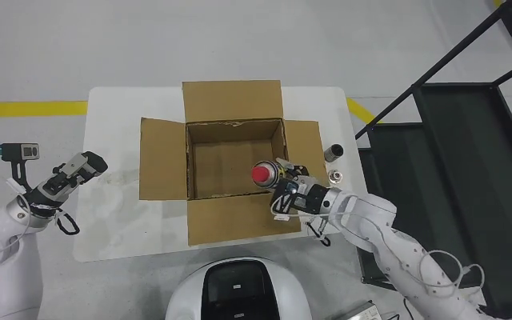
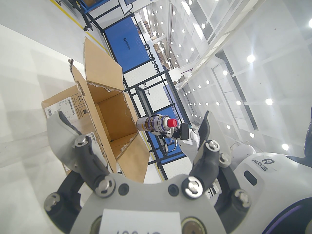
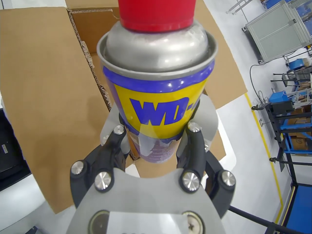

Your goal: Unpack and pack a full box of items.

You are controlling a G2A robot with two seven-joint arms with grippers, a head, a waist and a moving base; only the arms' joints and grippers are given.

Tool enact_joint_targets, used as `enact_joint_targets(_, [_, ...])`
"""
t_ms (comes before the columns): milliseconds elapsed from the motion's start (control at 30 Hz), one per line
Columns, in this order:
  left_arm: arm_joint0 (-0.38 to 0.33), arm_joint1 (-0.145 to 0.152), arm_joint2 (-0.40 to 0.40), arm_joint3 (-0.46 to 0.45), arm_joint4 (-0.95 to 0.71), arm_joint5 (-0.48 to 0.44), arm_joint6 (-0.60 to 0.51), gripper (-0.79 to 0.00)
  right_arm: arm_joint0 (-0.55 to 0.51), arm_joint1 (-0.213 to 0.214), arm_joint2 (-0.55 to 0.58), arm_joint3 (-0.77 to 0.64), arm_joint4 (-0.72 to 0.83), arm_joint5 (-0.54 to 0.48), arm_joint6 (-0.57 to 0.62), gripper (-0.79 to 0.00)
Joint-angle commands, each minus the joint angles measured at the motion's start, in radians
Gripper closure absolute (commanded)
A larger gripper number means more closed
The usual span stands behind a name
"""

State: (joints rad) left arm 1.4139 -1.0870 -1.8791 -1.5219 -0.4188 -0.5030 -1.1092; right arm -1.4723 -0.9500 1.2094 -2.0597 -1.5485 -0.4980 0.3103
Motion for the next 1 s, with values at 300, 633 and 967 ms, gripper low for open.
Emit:
enact_joint_targets(300, [0.0, 0.0, 0.0, 0.0, 0.0, 0.0, 0.0, -0.785, 0.169, -0.045, -0.16, 0.163, 0.027, 0.043, 0.107, 0.0])
enact_joint_targets(633, [0.0, 0.0, 0.0, 0.0, 0.0, 0.0, 0.0, -0.785, 0.259, -0.079, -0.25, 0.256, 0.031, 0.065, 0.167, -0.785])
enact_joint_targets(967, [0.0, 0.0, 0.0, 0.0, 0.0, 0.0, 0.0, -0.785, 0.25, -0.087, -0.231, 0.23, 0.119, 0.026, 0.13, -0.785])
